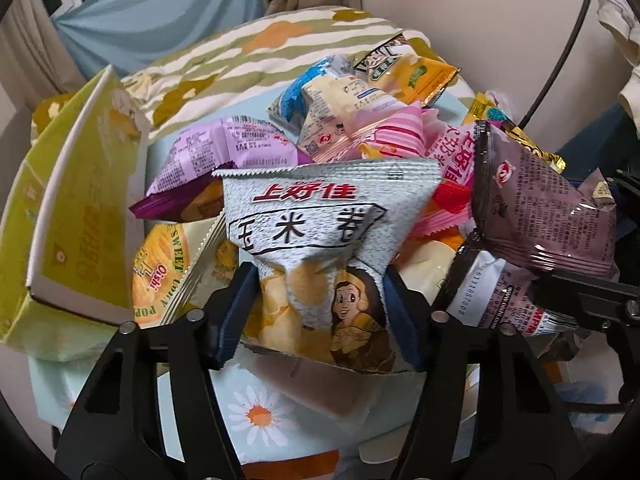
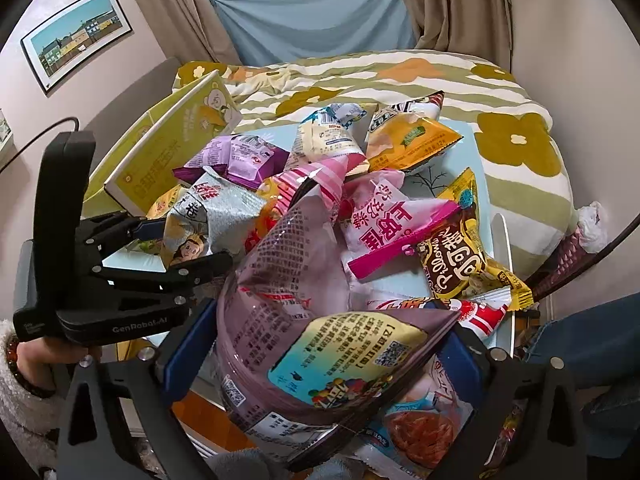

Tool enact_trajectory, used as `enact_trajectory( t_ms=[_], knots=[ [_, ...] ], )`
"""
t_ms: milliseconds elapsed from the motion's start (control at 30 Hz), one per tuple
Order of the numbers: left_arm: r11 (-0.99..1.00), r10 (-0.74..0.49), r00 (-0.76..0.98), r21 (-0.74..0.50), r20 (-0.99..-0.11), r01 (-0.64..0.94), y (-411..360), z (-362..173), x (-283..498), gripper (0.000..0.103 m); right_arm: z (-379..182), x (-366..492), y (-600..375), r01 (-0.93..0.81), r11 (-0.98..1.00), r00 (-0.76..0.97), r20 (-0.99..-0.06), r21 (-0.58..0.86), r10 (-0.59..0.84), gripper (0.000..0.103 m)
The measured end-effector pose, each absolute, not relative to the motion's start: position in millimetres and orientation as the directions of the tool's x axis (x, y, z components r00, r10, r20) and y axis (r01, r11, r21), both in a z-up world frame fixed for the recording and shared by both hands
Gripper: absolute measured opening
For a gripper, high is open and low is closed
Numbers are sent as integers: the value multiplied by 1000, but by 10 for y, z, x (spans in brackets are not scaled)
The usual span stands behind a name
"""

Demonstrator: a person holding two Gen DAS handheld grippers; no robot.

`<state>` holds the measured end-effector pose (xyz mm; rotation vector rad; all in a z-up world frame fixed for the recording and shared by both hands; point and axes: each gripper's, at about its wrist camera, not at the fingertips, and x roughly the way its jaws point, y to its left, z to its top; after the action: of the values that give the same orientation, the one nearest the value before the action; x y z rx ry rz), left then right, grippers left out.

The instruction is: Organize snacks

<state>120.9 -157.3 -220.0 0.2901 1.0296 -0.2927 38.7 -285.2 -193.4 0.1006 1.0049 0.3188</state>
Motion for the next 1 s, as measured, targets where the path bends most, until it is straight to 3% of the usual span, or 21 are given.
enact_trajectory(
  t_ms=[100,367,533,1000],
  knots=[
    [923,-105,484,96,-868,372,-1584,-2183,1195,52,-1931,374,-2822,-235,947,498,-810,219,311,92],
    [926,-100,502,105,-859,364,-1613,-2142,1143,49,-1947,352,-2802,-268,932,491,-798,244,350,77],
    [930,-105,503,94,-858,355,-1602,-2105,1127,46,-1947,352,-2797,-282,916,479,-785,286,393,63],
    [949,-116,569,79,-814,306,-1550,-1574,996,43,-1567,379,-2850,-305,903,519,-742,303,424,60]
  ],
)
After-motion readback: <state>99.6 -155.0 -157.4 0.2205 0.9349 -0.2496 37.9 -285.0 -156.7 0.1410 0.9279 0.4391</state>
